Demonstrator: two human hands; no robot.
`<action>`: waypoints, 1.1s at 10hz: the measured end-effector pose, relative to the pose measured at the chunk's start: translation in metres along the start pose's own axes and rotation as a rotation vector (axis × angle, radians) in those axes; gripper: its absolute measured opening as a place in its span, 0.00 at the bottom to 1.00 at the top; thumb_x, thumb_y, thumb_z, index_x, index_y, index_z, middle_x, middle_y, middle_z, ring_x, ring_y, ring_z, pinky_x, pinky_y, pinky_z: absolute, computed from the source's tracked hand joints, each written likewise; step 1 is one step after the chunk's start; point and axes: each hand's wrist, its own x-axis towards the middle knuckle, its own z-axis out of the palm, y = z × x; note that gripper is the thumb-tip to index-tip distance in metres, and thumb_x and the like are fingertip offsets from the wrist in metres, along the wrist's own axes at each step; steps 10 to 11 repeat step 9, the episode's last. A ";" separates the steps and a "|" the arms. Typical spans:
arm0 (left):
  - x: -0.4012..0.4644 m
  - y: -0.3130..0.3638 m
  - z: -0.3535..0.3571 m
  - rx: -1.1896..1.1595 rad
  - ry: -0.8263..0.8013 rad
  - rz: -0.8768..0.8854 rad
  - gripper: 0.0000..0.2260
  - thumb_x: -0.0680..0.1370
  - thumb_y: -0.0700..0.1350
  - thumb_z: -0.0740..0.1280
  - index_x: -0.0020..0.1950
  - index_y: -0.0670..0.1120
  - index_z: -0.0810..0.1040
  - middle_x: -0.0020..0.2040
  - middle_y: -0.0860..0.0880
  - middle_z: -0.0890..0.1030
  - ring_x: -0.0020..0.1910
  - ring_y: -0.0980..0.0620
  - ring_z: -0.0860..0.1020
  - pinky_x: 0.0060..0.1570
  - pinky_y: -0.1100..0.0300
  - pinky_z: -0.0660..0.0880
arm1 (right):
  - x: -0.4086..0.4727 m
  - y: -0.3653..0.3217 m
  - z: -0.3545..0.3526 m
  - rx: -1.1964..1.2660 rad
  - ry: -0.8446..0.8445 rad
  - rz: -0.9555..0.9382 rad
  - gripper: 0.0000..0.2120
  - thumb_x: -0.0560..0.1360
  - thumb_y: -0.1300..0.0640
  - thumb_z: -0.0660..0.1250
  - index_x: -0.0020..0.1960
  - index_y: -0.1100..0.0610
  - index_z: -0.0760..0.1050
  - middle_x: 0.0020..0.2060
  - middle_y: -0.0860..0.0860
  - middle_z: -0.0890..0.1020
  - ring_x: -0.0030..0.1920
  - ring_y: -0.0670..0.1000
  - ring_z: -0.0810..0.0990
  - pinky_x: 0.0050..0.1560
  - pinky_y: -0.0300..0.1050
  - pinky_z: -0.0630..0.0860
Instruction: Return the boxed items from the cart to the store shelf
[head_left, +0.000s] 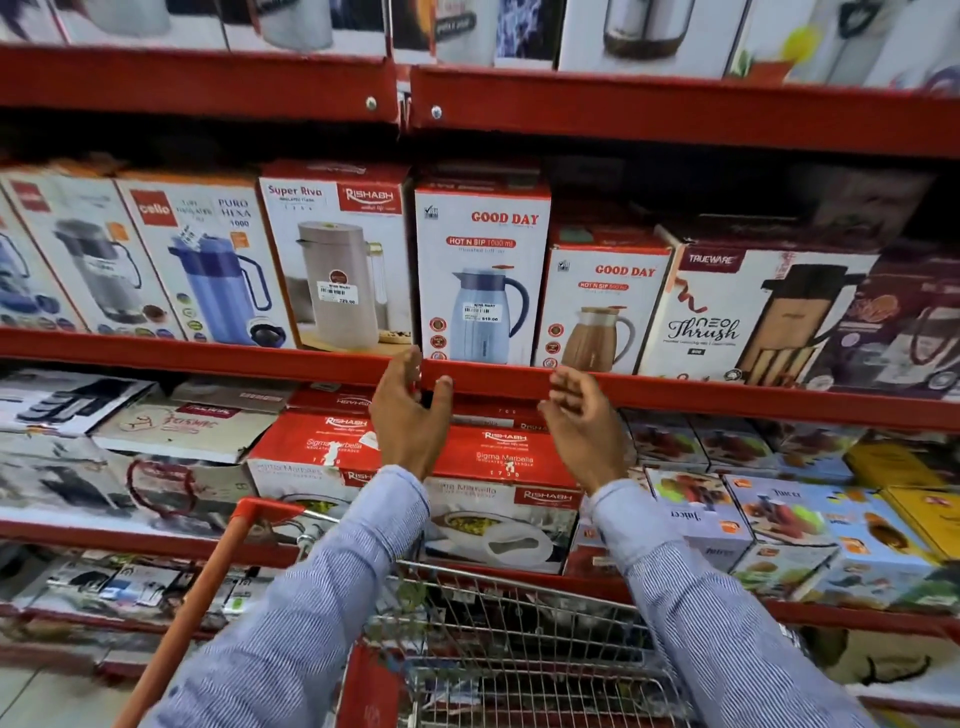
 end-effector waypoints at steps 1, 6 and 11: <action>0.024 0.008 0.001 0.015 -0.048 0.002 0.24 0.74 0.45 0.72 0.68 0.42 0.72 0.65 0.44 0.80 0.63 0.46 0.78 0.65 0.50 0.75 | 0.024 -0.015 0.011 -0.009 -0.044 0.029 0.26 0.74 0.60 0.67 0.71 0.56 0.68 0.65 0.52 0.77 0.62 0.48 0.76 0.61 0.42 0.74; 0.049 -0.010 0.014 0.008 -0.155 -0.072 0.28 0.73 0.43 0.73 0.72 0.42 0.71 0.68 0.44 0.78 0.65 0.49 0.77 0.62 0.61 0.71 | 0.051 -0.009 0.028 -0.080 -0.042 0.099 0.22 0.74 0.57 0.67 0.67 0.55 0.71 0.61 0.52 0.79 0.54 0.49 0.78 0.55 0.42 0.76; 0.046 -0.009 0.010 0.076 -0.109 0.060 0.26 0.73 0.47 0.71 0.70 0.45 0.71 0.65 0.45 0.79 0.62 0.48 0.78 0.65 0.52 0.75 | 0.046 -0.002 0.019 -0.050 -0.027 0.105 0.23 0.73 0.53 0.69 0.67 0.52 0.72 0.57 0.49 0.81 0.53 0.48 0.80 0.57 0.49 0.79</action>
